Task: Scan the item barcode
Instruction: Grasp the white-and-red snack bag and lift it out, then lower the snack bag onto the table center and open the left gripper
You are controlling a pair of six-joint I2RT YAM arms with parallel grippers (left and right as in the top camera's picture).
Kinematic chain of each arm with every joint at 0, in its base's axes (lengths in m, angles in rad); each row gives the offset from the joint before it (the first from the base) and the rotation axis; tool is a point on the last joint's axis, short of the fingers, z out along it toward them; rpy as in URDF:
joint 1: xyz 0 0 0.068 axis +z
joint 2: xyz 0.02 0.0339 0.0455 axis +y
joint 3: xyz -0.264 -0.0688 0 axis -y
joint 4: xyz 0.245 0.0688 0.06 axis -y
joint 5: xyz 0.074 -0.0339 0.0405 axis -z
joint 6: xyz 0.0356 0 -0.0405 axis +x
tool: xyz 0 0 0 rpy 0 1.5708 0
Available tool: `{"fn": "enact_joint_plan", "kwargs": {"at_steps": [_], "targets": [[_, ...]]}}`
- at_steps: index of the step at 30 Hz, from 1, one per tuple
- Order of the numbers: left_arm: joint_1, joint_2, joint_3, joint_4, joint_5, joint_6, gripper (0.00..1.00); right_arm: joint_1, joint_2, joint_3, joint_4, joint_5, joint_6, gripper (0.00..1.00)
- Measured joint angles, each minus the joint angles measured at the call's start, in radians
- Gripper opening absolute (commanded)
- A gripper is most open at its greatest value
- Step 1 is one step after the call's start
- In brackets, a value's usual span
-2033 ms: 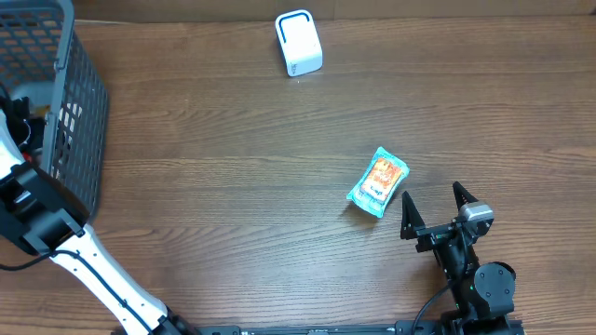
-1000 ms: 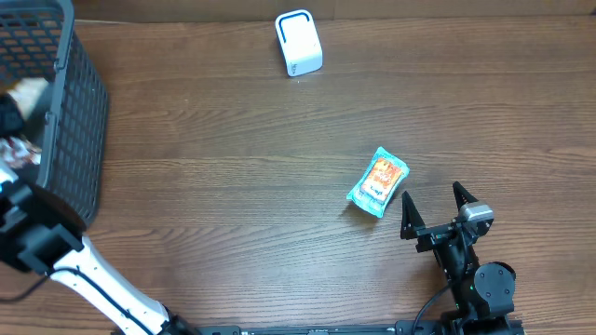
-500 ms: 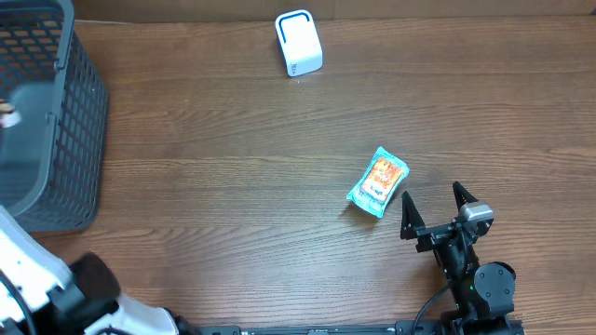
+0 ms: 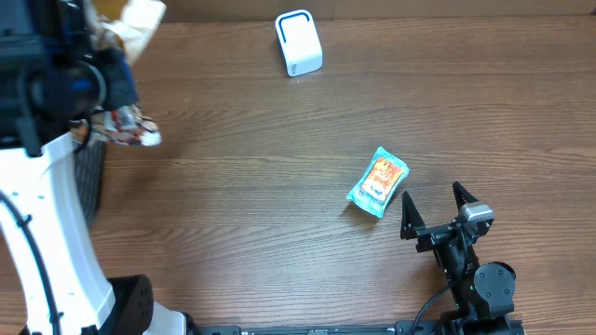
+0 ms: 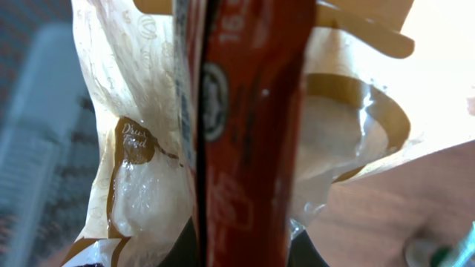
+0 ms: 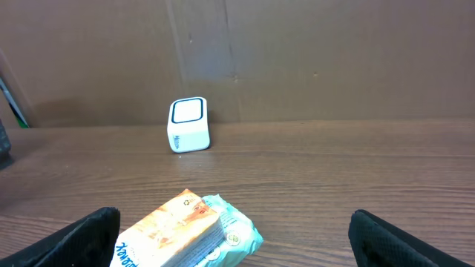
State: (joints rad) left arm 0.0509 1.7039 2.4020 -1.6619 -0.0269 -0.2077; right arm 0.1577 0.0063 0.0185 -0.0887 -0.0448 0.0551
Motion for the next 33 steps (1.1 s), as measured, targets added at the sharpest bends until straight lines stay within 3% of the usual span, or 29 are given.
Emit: {"fn": "enact_joint_plan", "kwargs": {"at_steps": [10,33], "targets": [[-0.171,0.082,-0.141,0.0,-0.049,-0.092,0.04,0.0,0.0,0.0,0.0,0.0,0.0,1.0],[-0.34,0.088,-0.897,0.52,-0.061,-0.24,0.04,0.0,0.0,0.0,0.0,0.0,0.0,1.0]]}}
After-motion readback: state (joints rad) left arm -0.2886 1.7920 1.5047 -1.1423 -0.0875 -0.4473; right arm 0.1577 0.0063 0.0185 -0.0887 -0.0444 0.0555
